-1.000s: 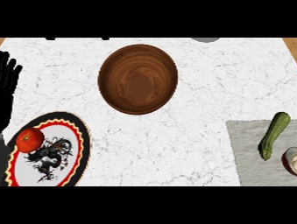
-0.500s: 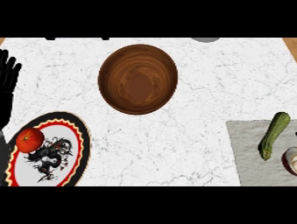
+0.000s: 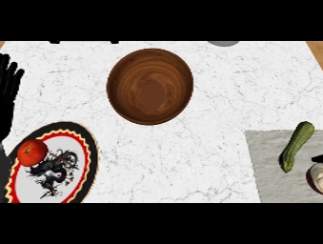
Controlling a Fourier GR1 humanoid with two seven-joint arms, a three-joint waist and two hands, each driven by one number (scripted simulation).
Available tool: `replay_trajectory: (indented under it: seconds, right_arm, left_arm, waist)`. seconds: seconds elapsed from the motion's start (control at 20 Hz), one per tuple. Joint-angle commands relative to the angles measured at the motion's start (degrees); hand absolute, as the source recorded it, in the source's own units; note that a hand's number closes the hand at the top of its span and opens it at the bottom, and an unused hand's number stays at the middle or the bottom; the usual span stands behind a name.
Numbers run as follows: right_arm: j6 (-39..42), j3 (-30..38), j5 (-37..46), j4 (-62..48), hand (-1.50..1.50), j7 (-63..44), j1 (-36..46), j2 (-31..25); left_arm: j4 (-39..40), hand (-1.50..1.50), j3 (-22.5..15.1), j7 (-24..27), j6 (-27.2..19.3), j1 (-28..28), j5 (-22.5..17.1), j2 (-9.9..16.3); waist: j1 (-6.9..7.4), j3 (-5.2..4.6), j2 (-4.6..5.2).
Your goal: Pick the cupcake from the placemat and place it in the bowl
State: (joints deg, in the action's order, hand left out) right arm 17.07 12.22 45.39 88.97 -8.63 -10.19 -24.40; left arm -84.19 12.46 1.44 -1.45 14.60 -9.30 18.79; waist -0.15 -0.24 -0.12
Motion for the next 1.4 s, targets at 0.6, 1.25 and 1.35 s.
replay_trajectory:
  seconds: [0.6,1.25,1.35]
  right_arm:
    - [-1.9,0.2,6.2,-12.2,1.5,12.7,12.9,-7.2]
    - [-0.7,2.3,7.0,-31.2,1.5,24.6,39.9,-19.1]
    - [2.4,3.8,2.3,-24.8,1.5,28.9,36.1,-18.9]
  left_arm:
    - [-1.9,0.0,-1.5,-0.3,0.2,-0.6,1.8,-2.5]
    - [-0.7,0.0,-0.7,-1.2,-0.2,1.5,1.9,-2.4]
    - [-1.9,0.0,-0.3,-0.2,-0.9,-0.5,2.5,-2.5]
  waist:
    - [1.69,0.32,0.39]
    - [1.09,0.25,0.23]
    - [0.26,0.22,-0.05]
